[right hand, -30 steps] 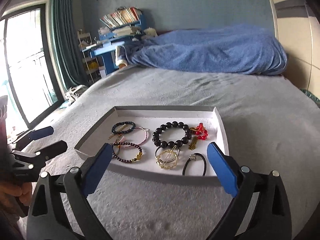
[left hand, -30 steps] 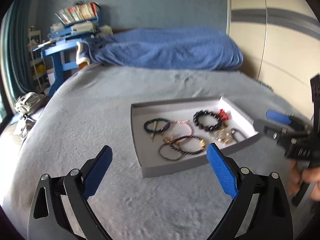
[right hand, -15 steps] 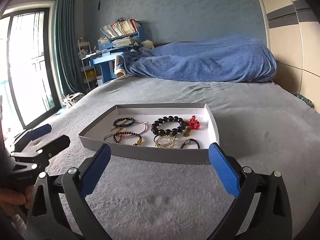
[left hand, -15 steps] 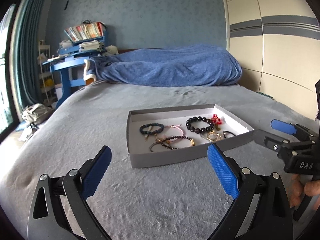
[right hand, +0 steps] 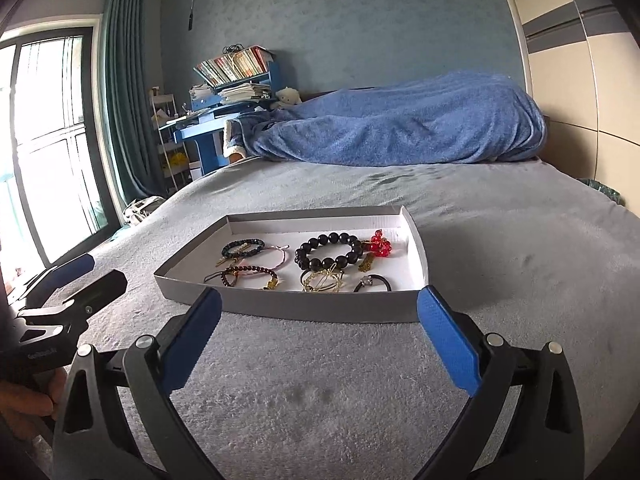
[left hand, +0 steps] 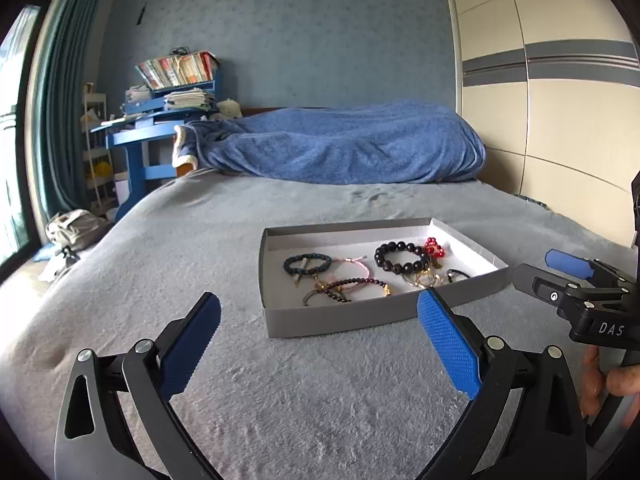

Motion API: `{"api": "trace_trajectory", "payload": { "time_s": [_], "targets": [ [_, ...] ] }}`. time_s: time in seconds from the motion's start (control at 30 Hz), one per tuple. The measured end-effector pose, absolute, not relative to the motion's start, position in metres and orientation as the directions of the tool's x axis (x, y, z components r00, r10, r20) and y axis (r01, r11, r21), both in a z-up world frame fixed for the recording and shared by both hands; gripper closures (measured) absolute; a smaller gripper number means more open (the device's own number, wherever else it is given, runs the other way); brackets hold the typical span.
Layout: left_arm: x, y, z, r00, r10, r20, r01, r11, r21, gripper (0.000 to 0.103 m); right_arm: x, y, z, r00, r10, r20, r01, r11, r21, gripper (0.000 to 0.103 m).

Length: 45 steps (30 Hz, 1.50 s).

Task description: Organize jewelry

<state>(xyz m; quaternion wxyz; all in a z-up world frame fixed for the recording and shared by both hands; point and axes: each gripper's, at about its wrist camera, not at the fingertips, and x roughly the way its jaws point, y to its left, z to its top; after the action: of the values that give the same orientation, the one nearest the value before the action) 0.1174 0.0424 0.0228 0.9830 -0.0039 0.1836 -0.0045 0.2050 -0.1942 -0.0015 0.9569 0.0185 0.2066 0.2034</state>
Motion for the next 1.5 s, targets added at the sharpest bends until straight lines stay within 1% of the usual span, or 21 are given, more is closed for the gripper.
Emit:
{"api": "trace_trajectory", "payload": {
  "time_s": [0.93,1.5],
  "targets": [
    [0.1209,0.0413,0.017,0.922,-0.009,-0.387,0.008,1.0,-0.003,0.005,0.2037,-0.1933,-0.0029,0.828,0.398,-0.395,-0.385,0.916,0.117,0.006],
    [0.1223,0.0408,0.0174,0.922,-0.008,-0.387,0.007,1.0,-0.003,0.005,0.2034,-0.1925,-0.0032,0.828,0.399,-0.395,-0.385,0.915,0.117,0.006]
  ]
}}
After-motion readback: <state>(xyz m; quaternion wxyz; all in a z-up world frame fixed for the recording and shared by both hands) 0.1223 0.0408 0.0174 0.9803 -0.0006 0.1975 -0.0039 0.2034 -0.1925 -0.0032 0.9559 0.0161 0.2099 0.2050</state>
